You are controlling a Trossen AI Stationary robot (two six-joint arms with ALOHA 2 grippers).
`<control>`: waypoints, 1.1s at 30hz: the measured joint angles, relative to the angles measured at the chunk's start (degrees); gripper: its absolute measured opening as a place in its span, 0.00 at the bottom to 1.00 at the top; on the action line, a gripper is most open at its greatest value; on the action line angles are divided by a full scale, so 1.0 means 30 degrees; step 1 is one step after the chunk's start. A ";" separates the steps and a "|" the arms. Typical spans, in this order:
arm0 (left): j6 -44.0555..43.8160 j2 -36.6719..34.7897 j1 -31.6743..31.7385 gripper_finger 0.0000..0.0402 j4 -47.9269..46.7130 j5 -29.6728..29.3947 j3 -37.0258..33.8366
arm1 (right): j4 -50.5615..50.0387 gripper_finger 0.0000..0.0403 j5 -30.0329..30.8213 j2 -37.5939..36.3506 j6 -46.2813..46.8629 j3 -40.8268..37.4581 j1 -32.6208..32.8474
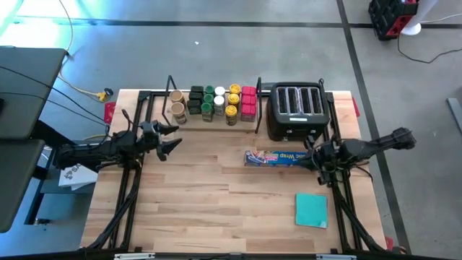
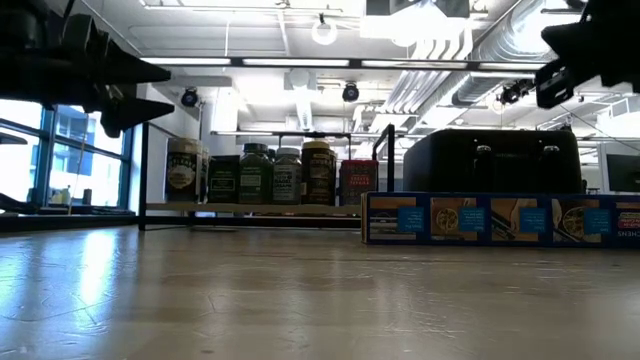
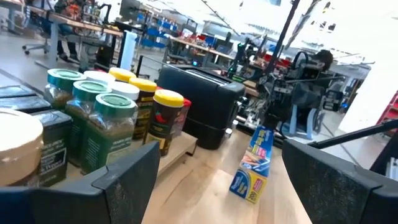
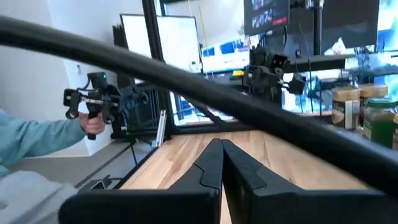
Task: Shelf spices
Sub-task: Return to Home Position
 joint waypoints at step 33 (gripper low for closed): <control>-0.0411 0.1264 0.0007 0.83 -0.0446 0.2482 0.0007 | -0.1611 0.00 -0.3386 -0.0933 0.0709 -0.0192 -0.7076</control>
